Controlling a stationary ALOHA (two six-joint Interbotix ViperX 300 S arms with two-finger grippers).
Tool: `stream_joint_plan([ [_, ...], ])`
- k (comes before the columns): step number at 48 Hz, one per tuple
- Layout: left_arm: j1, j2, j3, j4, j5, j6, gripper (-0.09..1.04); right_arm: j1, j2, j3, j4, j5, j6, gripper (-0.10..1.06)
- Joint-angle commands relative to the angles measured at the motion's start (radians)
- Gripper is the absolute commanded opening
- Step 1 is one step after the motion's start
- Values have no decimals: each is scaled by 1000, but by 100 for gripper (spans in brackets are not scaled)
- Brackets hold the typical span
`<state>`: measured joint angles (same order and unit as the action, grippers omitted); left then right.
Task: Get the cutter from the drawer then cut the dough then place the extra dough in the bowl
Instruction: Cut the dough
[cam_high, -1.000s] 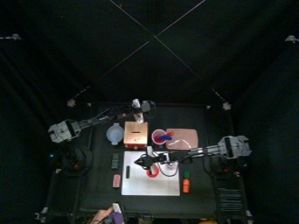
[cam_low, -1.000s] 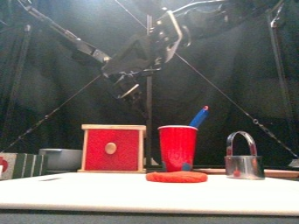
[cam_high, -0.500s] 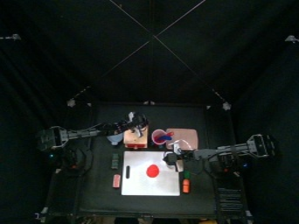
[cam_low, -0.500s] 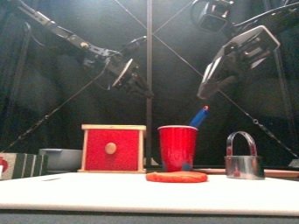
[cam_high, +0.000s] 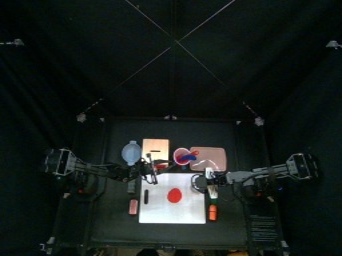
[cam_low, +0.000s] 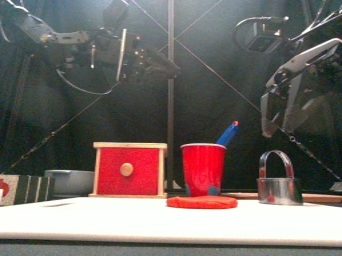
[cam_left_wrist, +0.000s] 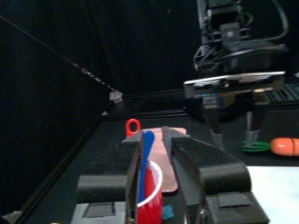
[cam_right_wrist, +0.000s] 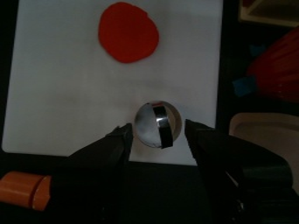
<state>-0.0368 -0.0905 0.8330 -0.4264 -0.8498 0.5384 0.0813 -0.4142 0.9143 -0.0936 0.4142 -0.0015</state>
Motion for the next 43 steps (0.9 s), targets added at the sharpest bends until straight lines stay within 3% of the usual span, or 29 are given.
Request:
stream_joint_plan([
  [1,-55,-15,31,-20,-34,-37,75,2,25,-14,-2,-5,-5,85],
  [14,-132,-15,101,-18,-34,-215,78,-3,109,-26,-20,-51,-5,86],
  [28,-150,40,129,43,-32,-244,77,-11,190,-34,-32,-107,-5,83],
  [43,-166,51,149,34,-32,-245,77,5,193,-95,-32,-95,11,50],
])
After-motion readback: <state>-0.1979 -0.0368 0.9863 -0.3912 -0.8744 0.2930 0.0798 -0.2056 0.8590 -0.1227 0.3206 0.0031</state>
